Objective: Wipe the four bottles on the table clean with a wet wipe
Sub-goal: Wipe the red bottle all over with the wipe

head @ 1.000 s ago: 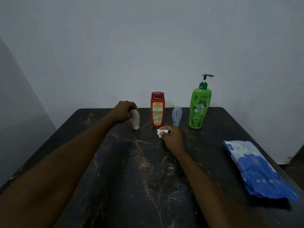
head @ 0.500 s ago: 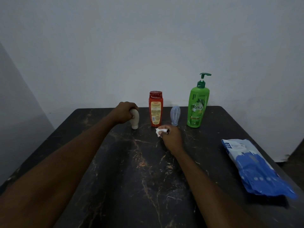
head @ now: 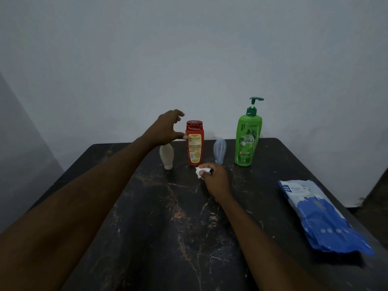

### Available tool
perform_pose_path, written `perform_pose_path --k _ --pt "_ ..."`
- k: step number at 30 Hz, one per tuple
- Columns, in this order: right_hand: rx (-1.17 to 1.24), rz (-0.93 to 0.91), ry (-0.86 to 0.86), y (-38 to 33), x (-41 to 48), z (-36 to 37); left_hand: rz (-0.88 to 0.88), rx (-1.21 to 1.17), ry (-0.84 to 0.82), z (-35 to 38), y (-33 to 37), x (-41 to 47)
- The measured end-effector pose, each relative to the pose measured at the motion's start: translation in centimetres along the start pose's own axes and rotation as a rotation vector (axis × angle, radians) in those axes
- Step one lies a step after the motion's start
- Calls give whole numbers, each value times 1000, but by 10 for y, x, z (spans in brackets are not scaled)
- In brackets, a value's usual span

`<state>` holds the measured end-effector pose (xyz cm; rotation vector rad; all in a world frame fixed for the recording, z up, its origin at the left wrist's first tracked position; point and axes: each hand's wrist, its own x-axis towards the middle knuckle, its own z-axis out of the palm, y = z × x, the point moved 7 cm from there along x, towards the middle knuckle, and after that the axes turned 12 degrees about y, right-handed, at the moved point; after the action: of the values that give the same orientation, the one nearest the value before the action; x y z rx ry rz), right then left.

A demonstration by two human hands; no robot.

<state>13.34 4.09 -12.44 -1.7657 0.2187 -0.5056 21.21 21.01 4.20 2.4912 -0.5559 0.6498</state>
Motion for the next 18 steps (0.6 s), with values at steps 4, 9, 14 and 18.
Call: perform_pose_path --k 4,9,14,18 --pt "-8 22 -1 2 1 0 91 45 -130 13 31 20" --pt "17 24 24 2 1 -3 157 132 -242 28 52 24" --pt "107 46 50 -1 2 -10 130 166 -174 14 55 13" --pt "282 127 63 -8 -7 -23 -9 74 -56 -8 43 -10"
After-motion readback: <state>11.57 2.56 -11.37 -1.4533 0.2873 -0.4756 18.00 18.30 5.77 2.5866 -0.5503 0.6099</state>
